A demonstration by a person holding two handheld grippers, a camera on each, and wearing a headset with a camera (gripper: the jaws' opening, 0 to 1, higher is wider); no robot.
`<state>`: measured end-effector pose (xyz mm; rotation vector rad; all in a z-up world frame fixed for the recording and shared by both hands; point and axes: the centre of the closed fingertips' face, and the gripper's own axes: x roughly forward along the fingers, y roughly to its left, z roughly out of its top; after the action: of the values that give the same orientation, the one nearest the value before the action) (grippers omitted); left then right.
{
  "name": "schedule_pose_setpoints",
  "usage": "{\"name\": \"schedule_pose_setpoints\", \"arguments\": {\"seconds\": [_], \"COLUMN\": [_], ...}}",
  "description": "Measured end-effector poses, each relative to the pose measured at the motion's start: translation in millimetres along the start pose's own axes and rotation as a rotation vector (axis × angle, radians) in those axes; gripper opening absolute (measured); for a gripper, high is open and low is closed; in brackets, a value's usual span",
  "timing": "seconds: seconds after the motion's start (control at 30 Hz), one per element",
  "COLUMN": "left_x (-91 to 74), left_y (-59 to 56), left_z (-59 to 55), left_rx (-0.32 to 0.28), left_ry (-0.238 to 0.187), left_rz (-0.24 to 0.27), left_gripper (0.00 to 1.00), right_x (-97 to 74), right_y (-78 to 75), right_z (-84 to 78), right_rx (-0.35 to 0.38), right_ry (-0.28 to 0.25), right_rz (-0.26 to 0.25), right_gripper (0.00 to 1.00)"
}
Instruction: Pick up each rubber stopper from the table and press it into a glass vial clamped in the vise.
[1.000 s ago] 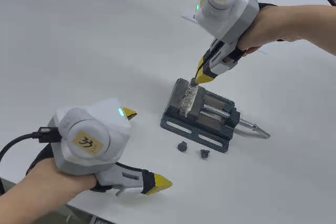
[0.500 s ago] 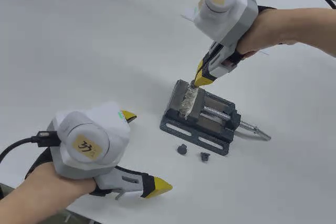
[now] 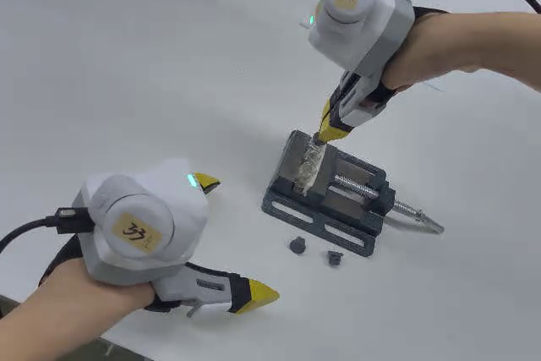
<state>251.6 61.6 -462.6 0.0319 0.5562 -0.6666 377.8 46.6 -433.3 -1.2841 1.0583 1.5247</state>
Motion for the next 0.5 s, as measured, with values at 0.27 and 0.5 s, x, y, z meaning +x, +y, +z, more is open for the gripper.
{"name": "schedule_pose_setpoints", "arguments": {"seconds": [0.27,0.5], "left_x": [1.3,-2.3], "left_y": [2.1,6.4], "left_z": [2.8,0.5], "left_rx": [-0.005,-0.009], "left_ry": [-0.007,0.000], "left_rz": [0.005,0.017], "left_gripper": [0.88,0.88], "right_x": [1.5,2.5], "right_y": [-2.2,-1.7], "right_z": [-1.0,-1.3], "right_rx": [0.007,-0.007], "right_ry": [0.020,0.059], "right_rz": [0.012,0.012], "right_gripper": [0.00,0.00]}}
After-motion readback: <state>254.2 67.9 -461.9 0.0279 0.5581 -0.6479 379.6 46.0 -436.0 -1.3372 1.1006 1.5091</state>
